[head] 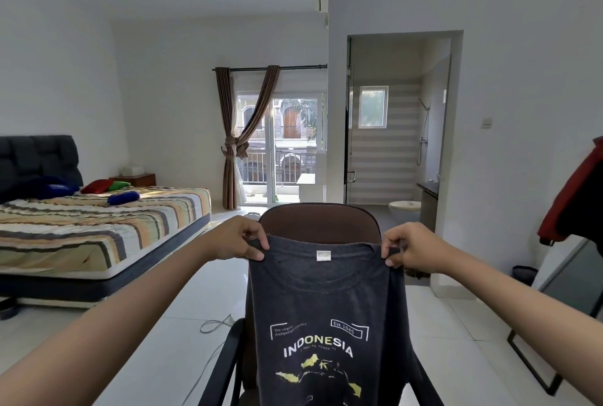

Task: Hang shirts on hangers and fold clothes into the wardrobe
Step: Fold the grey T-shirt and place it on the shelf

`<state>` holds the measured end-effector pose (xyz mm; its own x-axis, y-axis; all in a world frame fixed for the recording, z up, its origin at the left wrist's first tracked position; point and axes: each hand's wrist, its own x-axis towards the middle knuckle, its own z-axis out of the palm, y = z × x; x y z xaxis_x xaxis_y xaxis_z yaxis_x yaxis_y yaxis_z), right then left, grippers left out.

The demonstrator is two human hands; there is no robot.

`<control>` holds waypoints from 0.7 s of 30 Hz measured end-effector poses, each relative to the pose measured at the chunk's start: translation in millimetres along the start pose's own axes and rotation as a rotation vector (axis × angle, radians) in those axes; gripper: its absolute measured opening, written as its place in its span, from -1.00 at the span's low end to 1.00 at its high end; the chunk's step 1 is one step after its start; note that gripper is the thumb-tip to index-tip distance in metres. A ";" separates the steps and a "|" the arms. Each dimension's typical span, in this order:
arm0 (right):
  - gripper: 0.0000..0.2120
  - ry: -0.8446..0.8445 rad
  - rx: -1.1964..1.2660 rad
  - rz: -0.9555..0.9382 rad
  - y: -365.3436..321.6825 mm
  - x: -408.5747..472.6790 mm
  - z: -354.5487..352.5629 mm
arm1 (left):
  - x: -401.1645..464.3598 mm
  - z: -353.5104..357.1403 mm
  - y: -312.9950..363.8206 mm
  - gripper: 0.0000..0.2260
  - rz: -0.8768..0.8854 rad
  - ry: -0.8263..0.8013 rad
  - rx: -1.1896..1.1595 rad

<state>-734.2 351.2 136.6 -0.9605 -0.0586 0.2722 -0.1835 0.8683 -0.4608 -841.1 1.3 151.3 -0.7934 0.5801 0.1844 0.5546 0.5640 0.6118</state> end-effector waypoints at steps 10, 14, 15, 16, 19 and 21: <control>-0.57 -0.010 -0.018 0.122 -17.4 1.8 8.9 | 3.3 7.7 6.4 -0.88 -0.140 -0.098 0.366; -0.78 0.001 0.157 0.166 -17.3 0.5 17.7 | 5.4 14.0 6.5 -0.88 -0.165 -0.022 0.284; -0.83 0.014 0.179 0.165 -16.5 -0.2 19.2 | 5.4 15.8 7.0 -0.89 -0.163 0.003 0.249; -0.86 0.028 0.182 0.156 -15.5 -0.7 20.5 | 5.6 17.2 7.2 -0.90 -0.156 0.027 0.228; -0.83 0.052 0.016 0.100 -9.9 0.4 21.0 | 5.6 20.0 6.0 -0.91 -0.127 0.047 0.198; -0.83 0.018 -0.132 0.069 -8.7 0.6 20.1 | 5.4 21.1 4.4 -0.90 -0.115 0.026 0.192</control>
<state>-737.4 333.7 123.9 -0.9658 0.0116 0.2590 -0.0866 0.9271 -0.3646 -837.6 19.3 138.8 -0.8591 0.4912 0.1435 0.4956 0.7288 0.4725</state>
